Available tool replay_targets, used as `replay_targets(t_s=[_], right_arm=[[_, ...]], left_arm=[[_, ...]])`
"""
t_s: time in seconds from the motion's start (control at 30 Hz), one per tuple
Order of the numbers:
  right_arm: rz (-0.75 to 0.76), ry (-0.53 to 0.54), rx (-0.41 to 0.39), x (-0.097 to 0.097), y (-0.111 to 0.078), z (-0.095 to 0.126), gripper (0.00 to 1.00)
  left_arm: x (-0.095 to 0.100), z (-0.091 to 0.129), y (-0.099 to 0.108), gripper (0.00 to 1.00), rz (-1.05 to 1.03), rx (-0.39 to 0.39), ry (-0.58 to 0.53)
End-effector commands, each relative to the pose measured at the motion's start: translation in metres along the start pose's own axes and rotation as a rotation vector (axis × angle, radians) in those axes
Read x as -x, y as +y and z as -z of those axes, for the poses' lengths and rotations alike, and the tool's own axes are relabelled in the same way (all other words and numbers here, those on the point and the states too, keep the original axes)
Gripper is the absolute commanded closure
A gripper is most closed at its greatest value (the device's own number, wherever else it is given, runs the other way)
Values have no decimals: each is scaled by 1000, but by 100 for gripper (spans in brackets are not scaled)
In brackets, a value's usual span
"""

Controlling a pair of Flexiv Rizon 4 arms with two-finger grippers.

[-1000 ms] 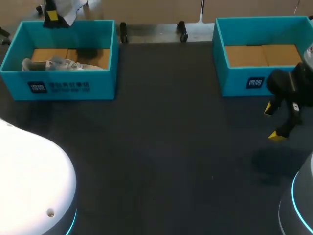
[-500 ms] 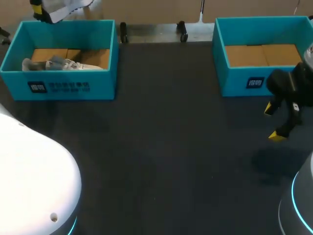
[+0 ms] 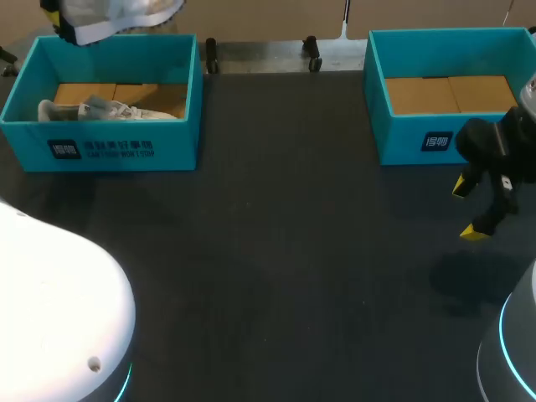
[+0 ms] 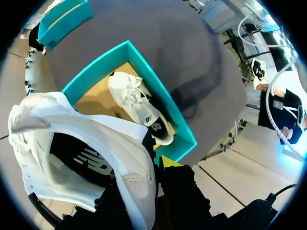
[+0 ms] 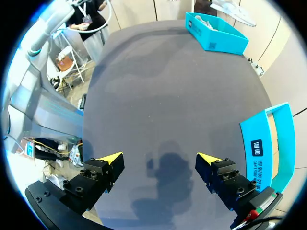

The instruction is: Take the shoe out of the shoebox, open the shoe tongue, remove and reinsert the insole, then place the shoe into the shoebox

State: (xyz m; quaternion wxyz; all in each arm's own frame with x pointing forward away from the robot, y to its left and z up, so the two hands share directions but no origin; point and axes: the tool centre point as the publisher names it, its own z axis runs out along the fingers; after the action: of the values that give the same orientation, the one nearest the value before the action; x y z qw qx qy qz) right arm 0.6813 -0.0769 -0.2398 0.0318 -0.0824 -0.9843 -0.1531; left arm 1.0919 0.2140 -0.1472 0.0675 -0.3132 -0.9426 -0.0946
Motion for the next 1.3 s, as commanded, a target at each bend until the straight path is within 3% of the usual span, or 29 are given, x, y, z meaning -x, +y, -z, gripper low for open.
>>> replay_targets(t_s=[0.03,0.23,0.37,0.47,0.87,1.1,1.3], right_arm=[[0,-2,-2,-1,0,-1,0],[0,-2,-2,-1,0,-1,0],[0,-2,-2,-1,0,-1,0],[0,-2,-2,-1,0,-1,0],[0,-2,-2,-1,0,-1,0],[0,-2,-2,-1,0,-1,0],[0,-2,-2,-1,0,-1,0]], left_arm=[[-8,-13,3,100,-139,73,-72],[-10,-26,21,100,-273,186,-99],[-10,-32,38,100,-389,185,-112],[-10,-37,60,100,-471,229,-117],[-10,-37,60,100,-471,229,-117],[0,-63,69,100,-559,177,-49],[2,-87,75,100,-543,206,11]])
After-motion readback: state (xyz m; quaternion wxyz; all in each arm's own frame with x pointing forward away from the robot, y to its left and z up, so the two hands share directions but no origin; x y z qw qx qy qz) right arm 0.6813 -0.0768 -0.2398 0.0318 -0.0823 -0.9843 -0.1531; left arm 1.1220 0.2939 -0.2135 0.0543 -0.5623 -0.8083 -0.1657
